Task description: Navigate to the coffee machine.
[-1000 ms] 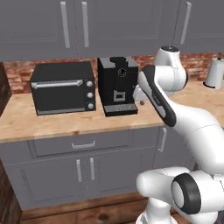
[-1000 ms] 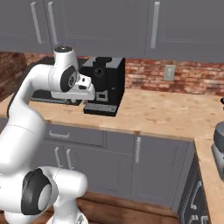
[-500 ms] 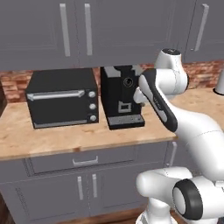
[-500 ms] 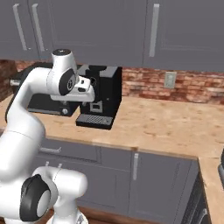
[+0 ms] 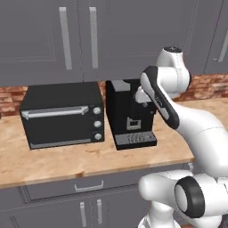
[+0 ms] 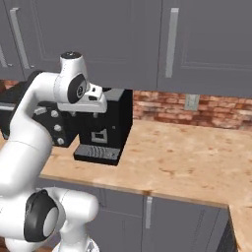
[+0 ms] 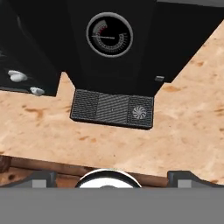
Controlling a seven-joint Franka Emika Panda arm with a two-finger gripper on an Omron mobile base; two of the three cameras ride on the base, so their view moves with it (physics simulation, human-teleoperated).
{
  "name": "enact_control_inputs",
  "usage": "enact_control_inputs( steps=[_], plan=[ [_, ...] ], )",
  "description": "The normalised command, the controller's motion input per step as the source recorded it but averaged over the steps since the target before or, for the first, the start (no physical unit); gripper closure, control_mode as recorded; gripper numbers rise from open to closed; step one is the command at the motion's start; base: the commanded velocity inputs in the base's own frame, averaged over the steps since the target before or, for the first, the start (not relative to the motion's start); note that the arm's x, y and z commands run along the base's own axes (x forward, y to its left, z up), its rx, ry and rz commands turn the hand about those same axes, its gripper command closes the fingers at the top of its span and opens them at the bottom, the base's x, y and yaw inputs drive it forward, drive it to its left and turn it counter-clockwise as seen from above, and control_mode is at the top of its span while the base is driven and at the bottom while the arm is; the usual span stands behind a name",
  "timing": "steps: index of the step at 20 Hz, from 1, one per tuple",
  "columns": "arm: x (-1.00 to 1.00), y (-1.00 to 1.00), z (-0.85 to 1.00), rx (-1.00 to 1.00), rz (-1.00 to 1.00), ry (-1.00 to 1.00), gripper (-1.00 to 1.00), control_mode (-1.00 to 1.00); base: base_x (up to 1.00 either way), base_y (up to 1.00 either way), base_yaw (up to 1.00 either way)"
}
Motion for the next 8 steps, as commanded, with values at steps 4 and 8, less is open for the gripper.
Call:
enact_control_inputs(
  steps=[4,8],
  plan=[
    [0.00,0.00,0.00,0.00,0.00,0.00,-1.00,1.00,0.01,0.00,0.00],
    [0.00,0.00,0.00,0.00,0.00,0.00,-1.00,1.00,0.17,0.00,0.00]
  ],
)
